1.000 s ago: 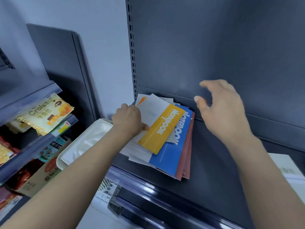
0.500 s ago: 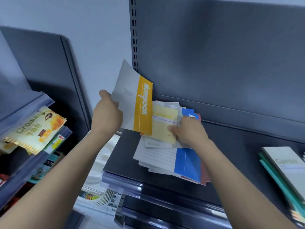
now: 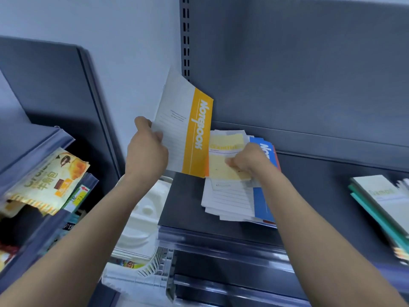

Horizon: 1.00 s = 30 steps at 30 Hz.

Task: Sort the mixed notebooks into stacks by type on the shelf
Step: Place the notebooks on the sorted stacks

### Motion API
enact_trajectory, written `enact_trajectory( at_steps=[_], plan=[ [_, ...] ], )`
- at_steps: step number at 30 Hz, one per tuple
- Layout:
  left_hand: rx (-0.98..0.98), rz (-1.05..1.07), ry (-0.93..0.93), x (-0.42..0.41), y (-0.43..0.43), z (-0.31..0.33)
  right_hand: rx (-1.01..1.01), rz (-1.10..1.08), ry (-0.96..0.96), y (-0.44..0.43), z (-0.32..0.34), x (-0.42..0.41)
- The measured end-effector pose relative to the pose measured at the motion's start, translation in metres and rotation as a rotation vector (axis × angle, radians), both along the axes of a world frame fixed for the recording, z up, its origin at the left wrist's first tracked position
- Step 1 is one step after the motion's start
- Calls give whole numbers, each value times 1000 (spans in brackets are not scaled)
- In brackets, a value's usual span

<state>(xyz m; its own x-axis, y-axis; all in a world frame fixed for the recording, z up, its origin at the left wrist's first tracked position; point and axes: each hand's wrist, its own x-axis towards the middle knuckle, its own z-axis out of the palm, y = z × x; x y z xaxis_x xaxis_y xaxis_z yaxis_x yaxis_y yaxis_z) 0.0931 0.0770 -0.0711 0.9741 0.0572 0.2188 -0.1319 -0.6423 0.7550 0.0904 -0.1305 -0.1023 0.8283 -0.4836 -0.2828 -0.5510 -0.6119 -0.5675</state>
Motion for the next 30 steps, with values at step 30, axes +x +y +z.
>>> enact_trajectory(
  at_steps=[30],
  plan=[
    [-213,-378,-3,-115,-293,-8,-59,-426,-362,-293,-4,-212]
  ],
)
